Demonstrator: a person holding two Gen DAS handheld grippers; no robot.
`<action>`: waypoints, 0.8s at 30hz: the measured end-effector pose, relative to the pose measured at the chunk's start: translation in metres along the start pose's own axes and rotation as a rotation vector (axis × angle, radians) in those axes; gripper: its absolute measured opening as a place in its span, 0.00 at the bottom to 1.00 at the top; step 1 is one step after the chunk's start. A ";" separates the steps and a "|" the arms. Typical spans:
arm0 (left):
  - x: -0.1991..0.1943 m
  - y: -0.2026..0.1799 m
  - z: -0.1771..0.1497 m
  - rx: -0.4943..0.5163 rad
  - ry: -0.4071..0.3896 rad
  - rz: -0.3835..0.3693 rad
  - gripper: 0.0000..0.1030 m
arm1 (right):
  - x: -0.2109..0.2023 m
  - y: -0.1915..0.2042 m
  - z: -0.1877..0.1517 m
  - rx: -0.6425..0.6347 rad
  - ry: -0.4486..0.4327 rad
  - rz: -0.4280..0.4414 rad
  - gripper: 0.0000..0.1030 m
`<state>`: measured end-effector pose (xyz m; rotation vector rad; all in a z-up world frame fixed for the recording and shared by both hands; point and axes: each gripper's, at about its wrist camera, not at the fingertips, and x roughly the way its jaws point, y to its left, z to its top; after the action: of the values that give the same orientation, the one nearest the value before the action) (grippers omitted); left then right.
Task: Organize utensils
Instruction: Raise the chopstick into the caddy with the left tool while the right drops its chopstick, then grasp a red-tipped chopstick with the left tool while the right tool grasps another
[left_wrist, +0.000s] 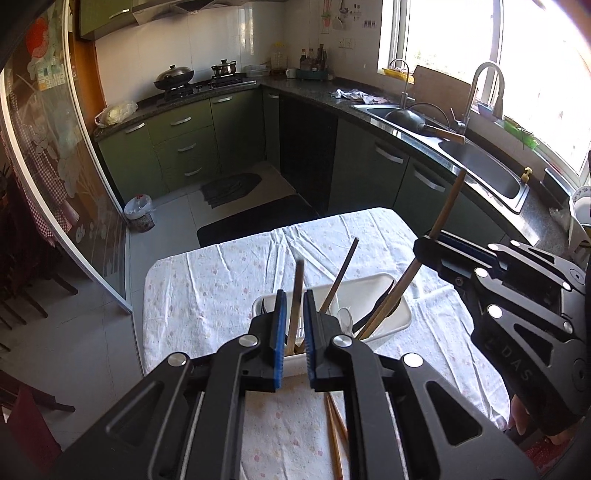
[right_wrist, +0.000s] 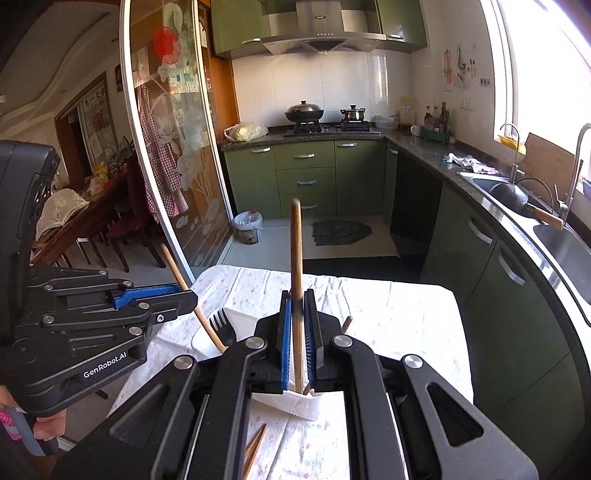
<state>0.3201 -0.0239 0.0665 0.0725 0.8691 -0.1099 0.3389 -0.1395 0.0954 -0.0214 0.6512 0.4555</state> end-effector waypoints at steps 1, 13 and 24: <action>0.000 0.001 -0.003 -0.003 0.002 0.001 0.21 | 0.001 -0.001 -0.002 0.002 0.003 -0.002 0.12; -0.019 -0.010 -0.062 0.025 0.066 -0.032 0.39 | -0.071 -0.001 -0.058 0.036 -0.045 0.091 0.45; 0.073 -0.038 -0.175 0.020 0.323 0.007 0.26 | -0.075 -0.024 -0.169 0.136 0.100 0.115 0.46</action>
<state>0.2293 -0.0479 -0.1023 0.1141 1.1904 -0.1015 0.1978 -0.2182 0.0019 0.1238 0.7833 0.5227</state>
